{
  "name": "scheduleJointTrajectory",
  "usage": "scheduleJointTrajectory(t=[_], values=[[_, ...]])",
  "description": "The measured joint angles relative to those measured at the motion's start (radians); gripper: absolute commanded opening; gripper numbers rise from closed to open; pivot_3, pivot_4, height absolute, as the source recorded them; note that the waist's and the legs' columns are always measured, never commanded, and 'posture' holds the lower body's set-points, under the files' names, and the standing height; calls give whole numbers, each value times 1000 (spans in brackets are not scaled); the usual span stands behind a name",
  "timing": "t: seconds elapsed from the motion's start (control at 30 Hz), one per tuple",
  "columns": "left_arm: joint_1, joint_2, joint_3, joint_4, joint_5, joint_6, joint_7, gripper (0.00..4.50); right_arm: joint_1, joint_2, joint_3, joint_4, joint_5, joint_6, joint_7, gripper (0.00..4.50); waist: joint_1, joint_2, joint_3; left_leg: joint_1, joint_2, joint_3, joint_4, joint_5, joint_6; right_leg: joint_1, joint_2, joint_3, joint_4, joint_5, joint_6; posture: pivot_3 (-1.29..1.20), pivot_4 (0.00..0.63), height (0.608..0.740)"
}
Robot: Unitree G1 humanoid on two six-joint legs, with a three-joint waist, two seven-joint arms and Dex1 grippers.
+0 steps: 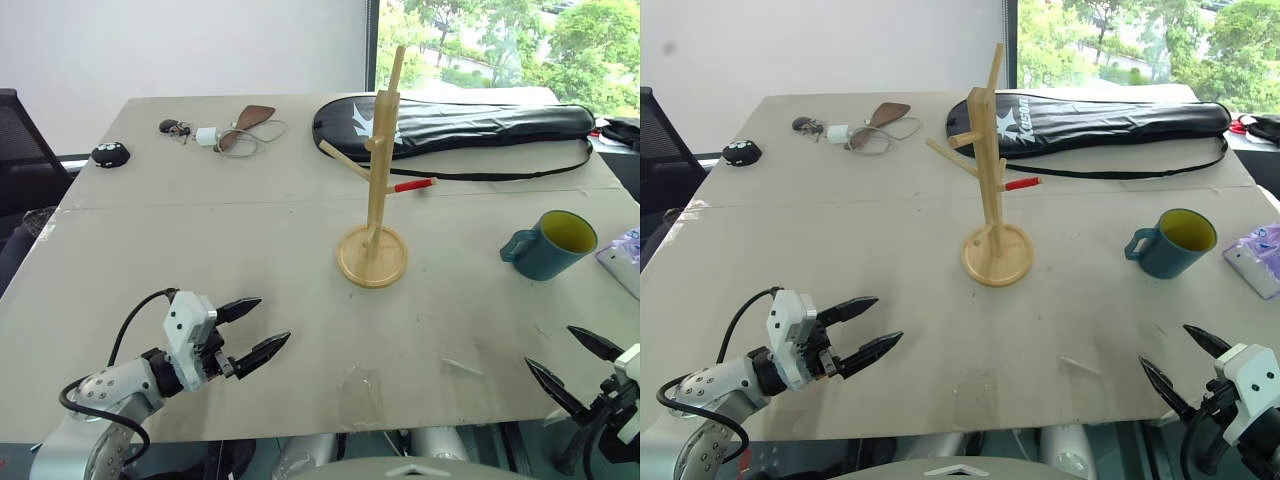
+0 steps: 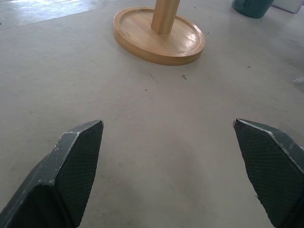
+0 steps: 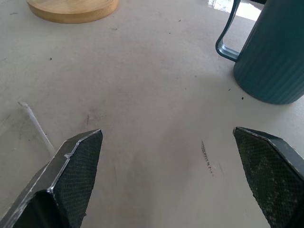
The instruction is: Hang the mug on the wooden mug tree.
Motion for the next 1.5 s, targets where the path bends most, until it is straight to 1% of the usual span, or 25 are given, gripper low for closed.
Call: scheduleJointTrajectory(t=[0.07, 0.1, 0.2, 0.27, 0.33, 0.4, 0.43, 0.5, 0.57, 0.7, 0.8, 1.0, 1.13, 1.4, 1.5], values=[[-6, 1, -1, 0, -4, 8, 0, 4500, -7, 3, 1, 0, -2, 0, -7, 4441, 0, 0, 0, 0, 0, 0, 0, 0, 0, 0, 0, 0, 0, 0, 0, 0, 150, 740], [-38, 2, -7, 1, -20, 29, -1, 4500, -26, 16, 10, -1, -10, 8, -34, 4441, 2, 0, 0, 0, 0, -1, 0, 0, 0, 0, 0, -1, 0, 0, 0, 0, 150, 740], [-132, 10, -22, -14, -70, 51, -15, 4500, -99, 50, 84, -52, -44, 45, -122, 4441, 0, 0, -1, 0, 0, -1, 1, 0, 0, 0, 0, -1, 2, 0, 0, 0, 150, 740], [-156, 12, -23, -23, -79, 46, -32, 4500, -115, 57, 123, -91, -85, 80, -178, 4441, -1, 1, -1, 0, 0, 0, 0, 0, 0, 0, 0, 0, 2, 0, 0, 0, 150, 740], [-180, 9, -32, -22, -86, 40, -53, 4500, -141, 62, 162, -124, -128, 152, -248, 4441, -2, 1, -1, -1, 0, 0, 0, 0, 0, -2, 0, -1, 1, 0, 0, 0, 150, 740], [-203, -17, -38, -19, -128, 18, -104, 4500, -185, 87, 212, -147, -145, 217, -309, 4441, -2, 0, -1, -1, 0, 0, 0, 0, 0, -3, 0, -2, 1, 0, 0, 0, 150, 740], [-206, -12, -50, -18, -142, 8, -147, 4500, -216, 108, 242, -152, -152, 241, -338, 4441, -4, 0, -1, -1, 0, 0, 0, 0, 0, -3, 0, -2, 1, 0, 0, 0, 150, 740], [-202, 25, -61, -19, -166, -4, -251, 4500, -279, 165, 290, -148, -169, 282, -408, 4441, -5, 1, -1, -1, 0, 1, 0, 0, 0, -3, 1, -3, 1, 0, 0, 0, 150, 740], [-203, 49, -57, -19, -200, -4, -308, 4500, -324, 195, 324, -130, -193, 293, -454, 4441, -3, 1, -1, -1, 0, 1, 0, 0, 0, -4, 1, -3, 1, 0, 0, 0, 150, 740], [-195, 59, -41, -19, -245, 0, -355, 4500, -395, 246, 392, -63, -242, 293, -513, 4441, -2, 2, 0, -1, -1, 0, 0, 0, 0, -4, 0, -3, 1, 0, 0, 0, 150, 740], [-184, 60, -12, -20, -261, -4, -361, 4500, -483, 287, 404, 6, -276, 294, -576, 4441, -8, 2, 0, -1, -1, 1, 0, 0, 0, -4, 1, -3, 1, 0, 0, 0, 150, 740], [-152, 39, 8, -43, -276, -26, -357, 4500, -611, 302, 415, 62, -304, 294, -623, 4441, -19, 2, 0, -1, -1, 0, 0, 0, 0, -4, 1, -3, 1, 0, 0, 0, 150, 740], [-138, 30, 13, -71, -275, -41, -342, 4500, -647, 306, 413, 86, -304, 307, -641, 4441, -24, 2, 0, -1, 0, 1, 0, 0, 0, -4, 1, -3, 1, 0, 0, 0, 150, 740], [-124, 29, 14, -182, -284, -19, -228, 4500, -693, 308, 408, 109, -303, 332, -659, 4441, -27, 2, 0, -1, 0, 1, 0, 0, 0, -4, 1, -3, 1, 0, 0, 0, 150, 740], [-117, 31, 14, -204, -296, -10, -206, 4500, -709, 307, 403, 133, -305, 337, -668, 3739, -27, 2, 0, -1, 0, 1, 0, 0, 0, -4, 1, -3, 1, 0, 0, 0, 150, 740]])
